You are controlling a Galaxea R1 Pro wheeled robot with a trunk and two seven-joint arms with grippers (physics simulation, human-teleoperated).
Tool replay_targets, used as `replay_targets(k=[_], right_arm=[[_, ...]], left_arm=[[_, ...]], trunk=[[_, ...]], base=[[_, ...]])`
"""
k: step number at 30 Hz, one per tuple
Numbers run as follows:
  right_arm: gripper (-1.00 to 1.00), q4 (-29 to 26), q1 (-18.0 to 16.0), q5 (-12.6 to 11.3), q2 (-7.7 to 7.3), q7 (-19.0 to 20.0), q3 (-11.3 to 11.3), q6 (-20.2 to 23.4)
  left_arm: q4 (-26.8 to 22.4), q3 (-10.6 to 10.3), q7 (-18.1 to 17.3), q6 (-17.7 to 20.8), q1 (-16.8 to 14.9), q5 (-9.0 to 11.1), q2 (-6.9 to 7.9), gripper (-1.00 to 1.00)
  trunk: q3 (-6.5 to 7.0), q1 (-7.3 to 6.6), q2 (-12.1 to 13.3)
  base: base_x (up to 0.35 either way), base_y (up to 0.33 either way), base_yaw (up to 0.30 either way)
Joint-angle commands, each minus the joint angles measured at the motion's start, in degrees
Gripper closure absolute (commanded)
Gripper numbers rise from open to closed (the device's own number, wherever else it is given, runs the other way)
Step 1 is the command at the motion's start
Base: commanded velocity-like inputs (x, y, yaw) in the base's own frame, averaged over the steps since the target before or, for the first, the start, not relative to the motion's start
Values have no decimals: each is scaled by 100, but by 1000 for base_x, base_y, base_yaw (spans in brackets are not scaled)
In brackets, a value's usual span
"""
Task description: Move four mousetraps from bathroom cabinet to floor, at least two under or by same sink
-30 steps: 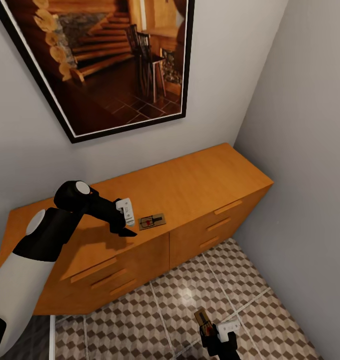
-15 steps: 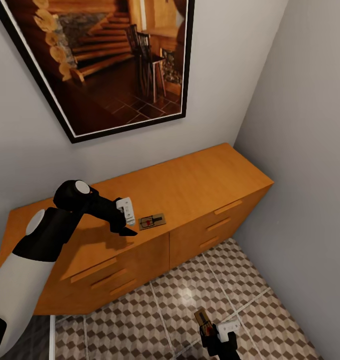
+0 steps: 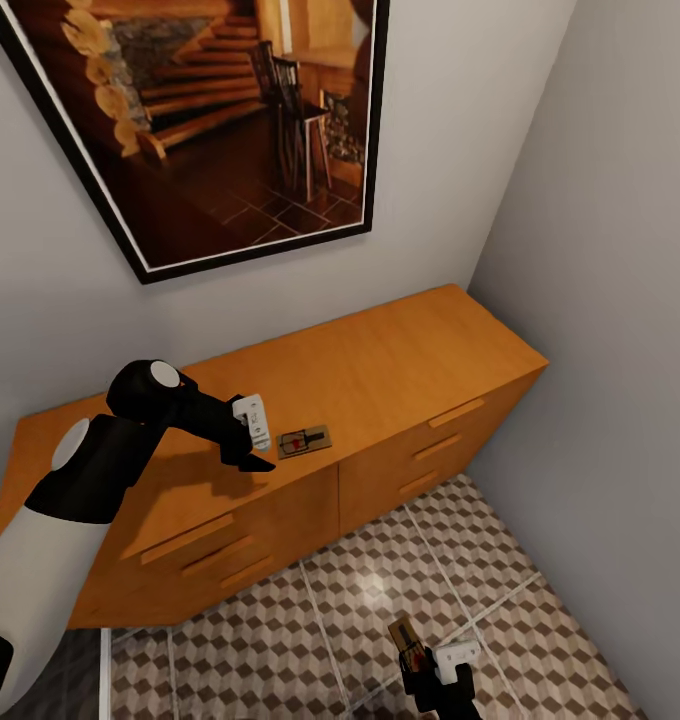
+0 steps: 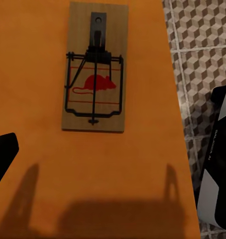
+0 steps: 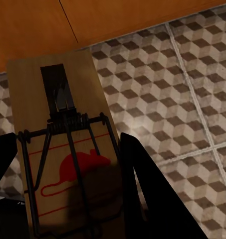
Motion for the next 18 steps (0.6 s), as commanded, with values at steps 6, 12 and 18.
replay_targets(k=[6,12,18], right_arm=[[100,7,-5,21,2,-15,7,-15],[100,7,-5,21,2,-15,7,-15],[100,7,-5,21,1,-15,7,-15]], left_arm=[[-6,-8,-42,61,-6,-41,6,-100],[-3,-12,-42,61,-6,-41,10,-100],[2,-17,-42,58,-6,-41,7,-100]], trunk=[[-37,3,-10],[-66,3,-10],[-95,3,-10]], base=[[0,0,0],[0,0,0],[120,-15,0]])
